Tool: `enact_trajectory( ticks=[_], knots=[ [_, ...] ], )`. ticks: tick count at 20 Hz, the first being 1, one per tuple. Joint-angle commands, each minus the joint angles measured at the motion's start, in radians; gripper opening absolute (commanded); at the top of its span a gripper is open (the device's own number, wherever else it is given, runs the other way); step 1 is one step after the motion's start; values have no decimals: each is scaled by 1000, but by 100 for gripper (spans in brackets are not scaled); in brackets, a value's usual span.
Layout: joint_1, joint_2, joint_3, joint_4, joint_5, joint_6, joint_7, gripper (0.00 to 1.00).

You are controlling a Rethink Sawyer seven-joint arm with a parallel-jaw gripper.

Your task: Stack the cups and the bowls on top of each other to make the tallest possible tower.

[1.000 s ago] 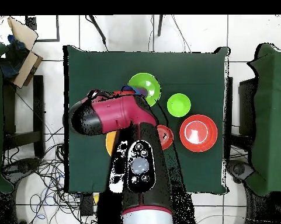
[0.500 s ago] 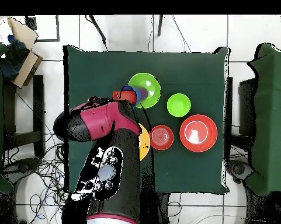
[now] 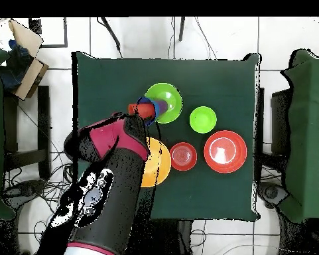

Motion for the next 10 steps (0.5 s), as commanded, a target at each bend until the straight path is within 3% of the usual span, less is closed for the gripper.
enact_trajectory(
  ticks=[1,10],
  knots=[
    [21,109,-80,-77,30,107,220,100],
    [17,129,-44,-87,112,86,198,100]
  ],
)
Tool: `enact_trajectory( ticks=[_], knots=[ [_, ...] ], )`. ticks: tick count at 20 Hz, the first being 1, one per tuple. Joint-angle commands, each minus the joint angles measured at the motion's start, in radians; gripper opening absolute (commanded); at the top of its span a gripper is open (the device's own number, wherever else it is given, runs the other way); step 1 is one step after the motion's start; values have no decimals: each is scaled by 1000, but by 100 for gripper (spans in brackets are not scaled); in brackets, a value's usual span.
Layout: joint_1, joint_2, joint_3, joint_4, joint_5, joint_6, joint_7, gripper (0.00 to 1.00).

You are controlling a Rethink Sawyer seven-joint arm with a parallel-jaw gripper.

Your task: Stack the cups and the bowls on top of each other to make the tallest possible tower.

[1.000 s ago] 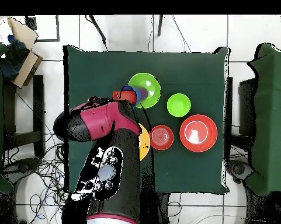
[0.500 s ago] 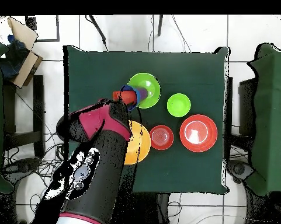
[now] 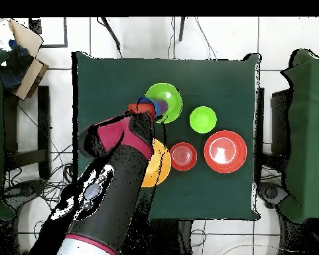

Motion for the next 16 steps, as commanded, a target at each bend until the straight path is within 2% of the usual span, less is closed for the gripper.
enact_trajectory(
  ticks=[1,8,16],
  knots=[
    [6,57,46,-43,82,88,194,100],
    [35,65,27,-39,133,111,190,100],
    [95,94,-34,-61,189,194,208,100]
  ],
)
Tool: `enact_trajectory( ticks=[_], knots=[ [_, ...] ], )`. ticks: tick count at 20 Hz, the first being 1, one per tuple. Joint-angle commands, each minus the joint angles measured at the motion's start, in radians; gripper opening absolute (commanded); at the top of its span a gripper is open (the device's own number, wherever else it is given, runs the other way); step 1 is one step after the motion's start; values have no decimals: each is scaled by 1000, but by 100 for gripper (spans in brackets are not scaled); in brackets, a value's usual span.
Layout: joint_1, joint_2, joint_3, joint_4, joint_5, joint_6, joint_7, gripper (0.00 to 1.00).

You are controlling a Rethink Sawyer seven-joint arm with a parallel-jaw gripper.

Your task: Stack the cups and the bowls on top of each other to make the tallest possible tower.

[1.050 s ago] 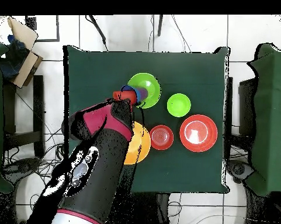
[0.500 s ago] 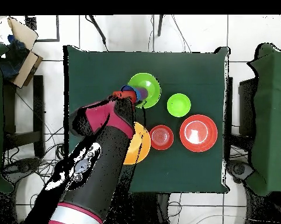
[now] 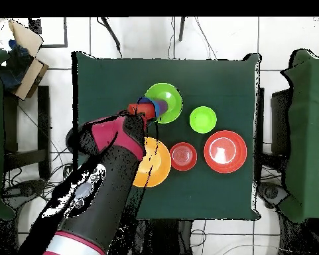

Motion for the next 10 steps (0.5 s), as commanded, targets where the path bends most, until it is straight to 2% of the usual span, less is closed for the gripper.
enact_trajectory(
  ticks=[1,7,10],
  knots=[
    [56,46,7,-51,68,183,208,100],
    [76,57,-20,-65,95,231,202,100],
    [78,59,-21,-66,108,225,201,100]
  ],
)
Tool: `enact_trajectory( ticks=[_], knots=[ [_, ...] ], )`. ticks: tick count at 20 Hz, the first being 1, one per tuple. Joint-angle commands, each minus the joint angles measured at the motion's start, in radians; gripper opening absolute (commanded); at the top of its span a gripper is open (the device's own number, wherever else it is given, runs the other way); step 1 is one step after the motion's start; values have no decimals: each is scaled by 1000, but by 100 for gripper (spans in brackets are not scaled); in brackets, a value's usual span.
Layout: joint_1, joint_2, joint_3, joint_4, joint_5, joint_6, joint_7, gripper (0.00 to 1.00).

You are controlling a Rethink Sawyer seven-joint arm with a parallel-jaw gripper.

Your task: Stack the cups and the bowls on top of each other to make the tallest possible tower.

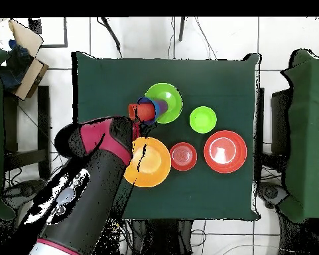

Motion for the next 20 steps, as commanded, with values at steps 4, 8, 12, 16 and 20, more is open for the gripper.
enact_trajectory(
  ticks=[4,8,12,16,20],
  knots=[
    [16,34,43,-52,75,113,199,100],
    [31,49,37,-64,101,118,216,100],
    [46,66,30,-68,125,102,229,100],
    [59,94,18,-91,147,94,246,100],
    [69,108,2,-104,163,104,239,100]
  ],
)
